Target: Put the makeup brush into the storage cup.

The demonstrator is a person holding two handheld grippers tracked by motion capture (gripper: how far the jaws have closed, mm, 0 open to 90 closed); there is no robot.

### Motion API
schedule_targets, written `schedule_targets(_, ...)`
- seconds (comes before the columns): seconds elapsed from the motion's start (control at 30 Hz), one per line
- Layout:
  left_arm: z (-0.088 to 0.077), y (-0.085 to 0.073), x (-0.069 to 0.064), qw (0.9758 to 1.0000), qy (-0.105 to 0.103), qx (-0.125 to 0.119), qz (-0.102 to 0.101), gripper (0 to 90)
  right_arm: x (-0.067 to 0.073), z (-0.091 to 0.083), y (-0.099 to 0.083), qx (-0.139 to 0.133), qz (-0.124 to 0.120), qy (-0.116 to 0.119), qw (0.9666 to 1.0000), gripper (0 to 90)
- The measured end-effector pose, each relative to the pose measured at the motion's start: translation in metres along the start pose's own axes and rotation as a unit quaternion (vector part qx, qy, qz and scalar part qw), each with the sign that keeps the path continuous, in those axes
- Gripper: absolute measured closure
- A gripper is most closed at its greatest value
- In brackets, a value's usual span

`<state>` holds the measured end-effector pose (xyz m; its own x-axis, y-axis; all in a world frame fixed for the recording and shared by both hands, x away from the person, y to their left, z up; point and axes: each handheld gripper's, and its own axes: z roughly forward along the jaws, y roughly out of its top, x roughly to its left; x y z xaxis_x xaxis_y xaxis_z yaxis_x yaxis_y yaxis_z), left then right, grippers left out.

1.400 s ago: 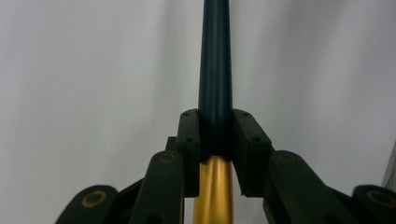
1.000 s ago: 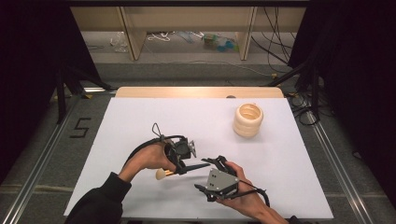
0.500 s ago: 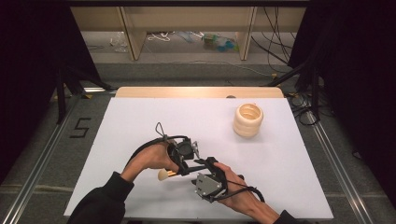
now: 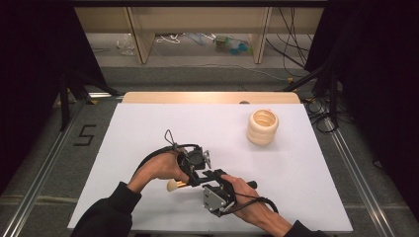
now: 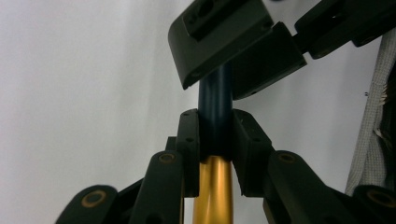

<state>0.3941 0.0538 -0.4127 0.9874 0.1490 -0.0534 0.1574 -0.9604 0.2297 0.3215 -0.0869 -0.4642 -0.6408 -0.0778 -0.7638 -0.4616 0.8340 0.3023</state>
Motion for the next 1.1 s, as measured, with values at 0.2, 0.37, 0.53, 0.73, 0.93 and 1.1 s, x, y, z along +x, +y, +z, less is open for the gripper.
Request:
schedule_targets(0.2,0.0001,-0.0003,-0.0005,1.0,0.0,-0.003,0.002,74.3,0.0022,-0.0004,0.003,0.005,0.001,-0.007,1.0,62.1)
schedule_targets(0.37,0.0003,-0.0005,-0.0014,1.0,-0.001,-0.003,-0.004,74.2,0.0014,-0.0008,0.0037,0.005,-0.004,-0.011,0.9999,64.6)
schedule_targets(0.53,-0.0004,0.0,-0.0015,1.0,-0.002,-0.005,0.003,74.3,0.0039,-0.0009,0.004,0.008,0.006,-0.007,0.9999,67.2)
schedule_targets(0.73,-0.0012,0.0006,-0.0023,1.0,-0.002,-0.002,0.006,74.3,0.0034,-0.0014,0.0054,0.011,-0.009,-0.009,0.9999,70.6)
schedule_targets(0.93,-0.0013,0.0003,-0.0035,1.0,-0.005,-0.006,0.0,74.3,0.0035,-0.0003,0.0054,0.008,-0.018,-0.001,0.9998,71.8)
schedule_targets(1.1,-0.0007,0.0005,-0.004,1.0,-0.008,-0.004,0.0,74.3,0.0037,-0.0001,0.0057,0.007,-0.021,0.001,0.9997,73.2)
